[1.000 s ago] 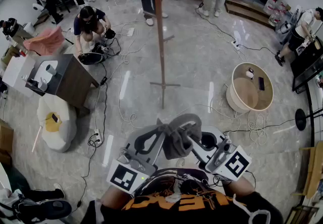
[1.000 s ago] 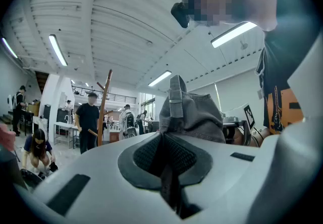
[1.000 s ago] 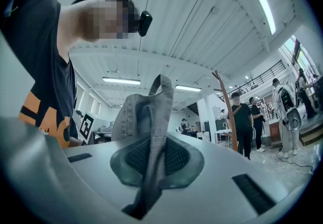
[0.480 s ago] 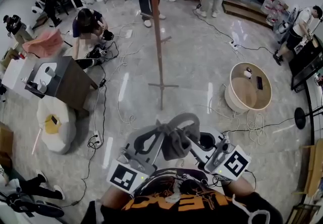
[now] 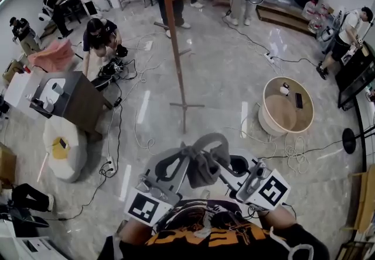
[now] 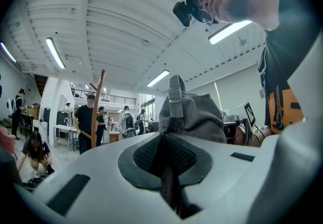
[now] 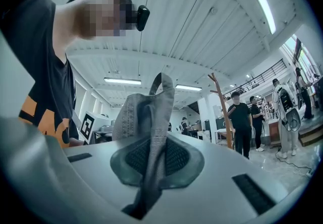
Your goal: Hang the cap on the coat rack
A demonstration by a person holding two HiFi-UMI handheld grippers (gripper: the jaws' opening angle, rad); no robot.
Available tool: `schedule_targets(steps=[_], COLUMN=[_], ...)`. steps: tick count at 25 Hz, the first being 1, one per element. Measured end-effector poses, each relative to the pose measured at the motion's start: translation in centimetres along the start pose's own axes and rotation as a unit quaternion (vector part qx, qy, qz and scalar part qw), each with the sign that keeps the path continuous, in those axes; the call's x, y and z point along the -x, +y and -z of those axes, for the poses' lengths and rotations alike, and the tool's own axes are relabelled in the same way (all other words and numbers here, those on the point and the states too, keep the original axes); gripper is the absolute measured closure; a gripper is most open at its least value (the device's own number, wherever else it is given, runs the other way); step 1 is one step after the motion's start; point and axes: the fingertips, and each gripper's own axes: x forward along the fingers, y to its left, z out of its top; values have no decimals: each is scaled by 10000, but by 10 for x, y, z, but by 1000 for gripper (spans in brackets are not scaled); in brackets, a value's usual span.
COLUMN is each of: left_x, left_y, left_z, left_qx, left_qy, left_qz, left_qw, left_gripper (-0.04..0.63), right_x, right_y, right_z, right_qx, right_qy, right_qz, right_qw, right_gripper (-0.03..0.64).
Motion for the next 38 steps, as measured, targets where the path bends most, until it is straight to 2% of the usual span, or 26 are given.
schedule_targets(steps=[4, 11, 16, 23, 30, 38], left_x=[-15, -54, -86, -139, -198, -258], left_y=[-10, -13, -1, 52, 135, 194], left_z=[4, 2, 3, 6, 10, 17], left_qx=[9, -57, -17, 24, 146, 216], left_qy=[61, 5, -41, -65, -42, -10], left_qz=[-42, 107, 183, 154, 42, 37], left_qw=[10000, 9999, 9998, 9999, 9999, 9998], left_gripper=[560, 560, 560, 560, 560, 560], right_x=[13, 26, 25, -9, -72, -109], right_y=[-13, -49, -82, -149, -231, -308], right_z=[-3, -10, -13, -4, 3, 8], right_qx=[44, 34, 148, 121, 110, 129], right_qy=[29, 14, 69, 229, 274, 312], right_qz=[-3, 129, 161, 90, 32, 112], right_qw=[10000, 9999, 9997, 9996, 9996, 9994], right_gripper=[589, 589, 589, 589, 589, 589])
